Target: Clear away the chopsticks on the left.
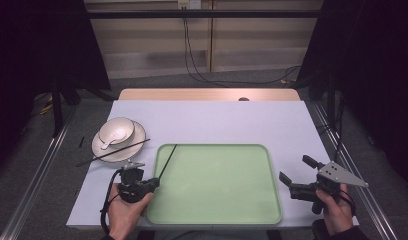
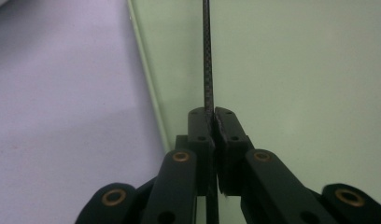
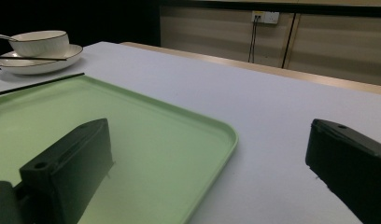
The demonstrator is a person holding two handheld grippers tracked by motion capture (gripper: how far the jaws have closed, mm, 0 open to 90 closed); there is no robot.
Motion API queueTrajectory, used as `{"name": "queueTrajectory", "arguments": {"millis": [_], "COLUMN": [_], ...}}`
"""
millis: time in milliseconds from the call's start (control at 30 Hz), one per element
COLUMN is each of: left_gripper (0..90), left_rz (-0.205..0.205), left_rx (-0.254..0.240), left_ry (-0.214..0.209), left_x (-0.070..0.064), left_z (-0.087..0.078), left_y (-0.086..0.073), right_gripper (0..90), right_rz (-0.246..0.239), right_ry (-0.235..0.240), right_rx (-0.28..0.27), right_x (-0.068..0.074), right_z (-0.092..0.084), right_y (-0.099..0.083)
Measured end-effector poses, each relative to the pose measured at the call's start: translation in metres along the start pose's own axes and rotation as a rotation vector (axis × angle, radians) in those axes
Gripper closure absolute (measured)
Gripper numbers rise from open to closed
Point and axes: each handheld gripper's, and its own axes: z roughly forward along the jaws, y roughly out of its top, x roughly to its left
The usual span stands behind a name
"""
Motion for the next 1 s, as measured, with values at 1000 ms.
{"name": "queueTrajectory", "arguments": {"millis": [1000], "left_gripper": [81.0], "left_rz": [-0.028], "left_rx": [0.031], "left_ry": [-0.001], "left_x": [-0.005], "left_z": [0.017], "left_y": [0.001], "right_gripper": [0.0], "right_rz": [-0.007], "right_ry": [0.001], "right_rx": [0.005], "right_x": [0.0], "right_z": [0.001], "right_y": [0.0]}}
